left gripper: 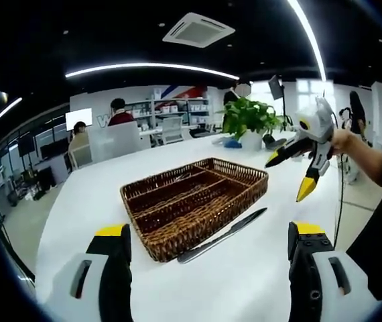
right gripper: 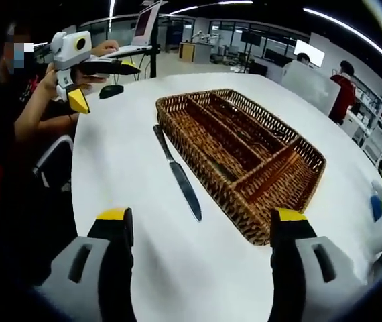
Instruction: Arrange the knives, forks, and spoons in their matching storage slots by inserting each utensil handle-first until every utensil is classified and aligned in the correct compartment
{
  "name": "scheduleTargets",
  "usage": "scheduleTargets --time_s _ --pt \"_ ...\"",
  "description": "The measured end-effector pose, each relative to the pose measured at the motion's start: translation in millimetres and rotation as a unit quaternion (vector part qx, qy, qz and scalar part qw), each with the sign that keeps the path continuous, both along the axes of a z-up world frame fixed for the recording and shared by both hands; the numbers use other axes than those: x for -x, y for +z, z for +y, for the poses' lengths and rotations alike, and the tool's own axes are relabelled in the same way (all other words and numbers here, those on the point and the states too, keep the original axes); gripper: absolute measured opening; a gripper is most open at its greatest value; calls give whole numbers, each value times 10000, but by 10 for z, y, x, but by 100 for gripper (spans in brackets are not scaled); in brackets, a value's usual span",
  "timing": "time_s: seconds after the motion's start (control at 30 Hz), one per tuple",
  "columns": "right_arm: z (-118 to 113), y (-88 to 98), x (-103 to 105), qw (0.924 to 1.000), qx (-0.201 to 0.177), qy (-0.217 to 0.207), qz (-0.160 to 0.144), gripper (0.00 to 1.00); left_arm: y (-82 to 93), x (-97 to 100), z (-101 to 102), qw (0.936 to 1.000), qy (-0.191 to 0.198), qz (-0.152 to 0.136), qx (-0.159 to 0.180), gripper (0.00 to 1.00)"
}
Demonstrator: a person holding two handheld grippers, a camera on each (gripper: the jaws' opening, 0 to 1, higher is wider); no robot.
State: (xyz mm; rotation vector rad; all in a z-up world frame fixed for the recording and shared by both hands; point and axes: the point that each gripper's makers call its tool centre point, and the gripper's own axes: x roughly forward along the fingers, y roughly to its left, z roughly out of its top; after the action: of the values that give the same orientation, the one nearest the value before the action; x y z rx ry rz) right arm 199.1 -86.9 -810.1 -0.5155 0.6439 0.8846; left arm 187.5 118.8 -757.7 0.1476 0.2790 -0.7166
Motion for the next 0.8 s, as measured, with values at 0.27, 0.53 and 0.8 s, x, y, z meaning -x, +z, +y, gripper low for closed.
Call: scheduleTargets --time_s 0.27,0.53,0.8 --pt "70 -64 -18 9996 -30 213 161 76 -17 29 -66 9999 -77 5 -75 99" --pt "87 -93 -102 9996 -24 221 200 61 -32 41 -61 9999 -40 36 -91 99" --pt "177 -258 -76 9978 174 489 413 52 -53 56 -59 9999 -37 43 -117 99"
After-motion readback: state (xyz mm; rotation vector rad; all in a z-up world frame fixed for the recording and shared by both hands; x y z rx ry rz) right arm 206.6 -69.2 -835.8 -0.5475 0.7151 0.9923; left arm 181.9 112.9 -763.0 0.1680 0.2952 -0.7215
